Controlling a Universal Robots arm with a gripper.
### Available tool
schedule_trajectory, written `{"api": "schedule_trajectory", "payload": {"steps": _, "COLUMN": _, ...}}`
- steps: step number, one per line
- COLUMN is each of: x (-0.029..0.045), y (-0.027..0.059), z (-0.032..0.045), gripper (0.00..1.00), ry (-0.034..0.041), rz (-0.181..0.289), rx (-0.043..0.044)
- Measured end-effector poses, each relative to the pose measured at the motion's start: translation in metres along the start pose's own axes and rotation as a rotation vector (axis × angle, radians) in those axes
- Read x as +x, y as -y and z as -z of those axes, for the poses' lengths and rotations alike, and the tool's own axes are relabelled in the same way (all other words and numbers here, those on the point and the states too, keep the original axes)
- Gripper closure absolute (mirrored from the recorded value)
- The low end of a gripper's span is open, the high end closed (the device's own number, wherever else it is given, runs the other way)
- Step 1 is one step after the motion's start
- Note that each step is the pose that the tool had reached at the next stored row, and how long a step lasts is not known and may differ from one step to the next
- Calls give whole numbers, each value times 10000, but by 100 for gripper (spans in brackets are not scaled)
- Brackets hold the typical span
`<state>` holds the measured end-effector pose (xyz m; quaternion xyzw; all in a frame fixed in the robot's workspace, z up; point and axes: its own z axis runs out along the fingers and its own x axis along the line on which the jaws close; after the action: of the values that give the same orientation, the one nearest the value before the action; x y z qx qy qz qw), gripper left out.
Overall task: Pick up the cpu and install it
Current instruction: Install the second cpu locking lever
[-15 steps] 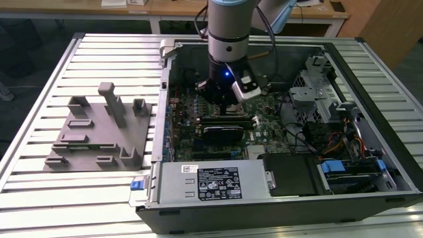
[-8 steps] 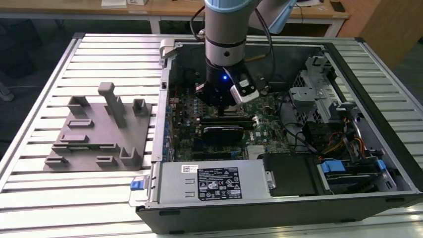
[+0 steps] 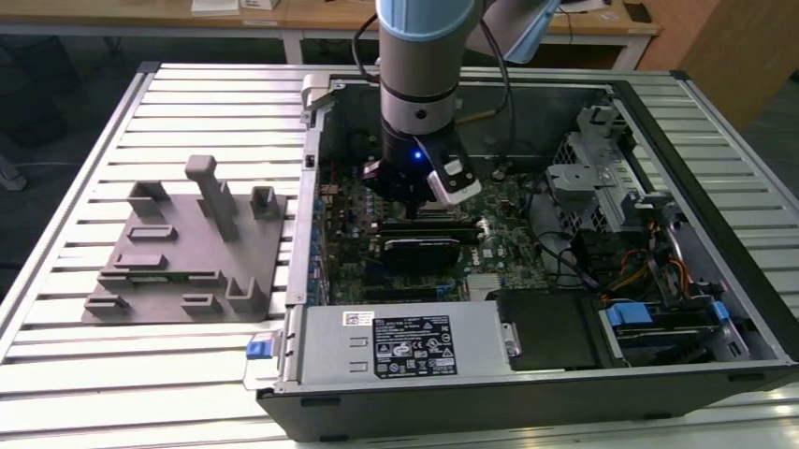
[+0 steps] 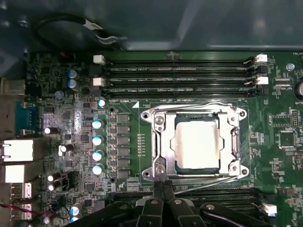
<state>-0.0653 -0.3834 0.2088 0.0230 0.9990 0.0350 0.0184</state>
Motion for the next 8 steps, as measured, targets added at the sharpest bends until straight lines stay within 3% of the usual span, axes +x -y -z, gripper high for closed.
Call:
{"api": "schedule_trajectory", "payload": {"steps": 5, "x": 14, "y": 78, "z": -9, "gripper": 89, "ry": -17, "rz": -16, "rx": -414}}
{"api": "schedule_trajectory", "payload": {"steps": 8, "x": 20, "y": 129, "z": -10, "gripper": 89, "ry": -27, "rz": -23, "rx": -616}}
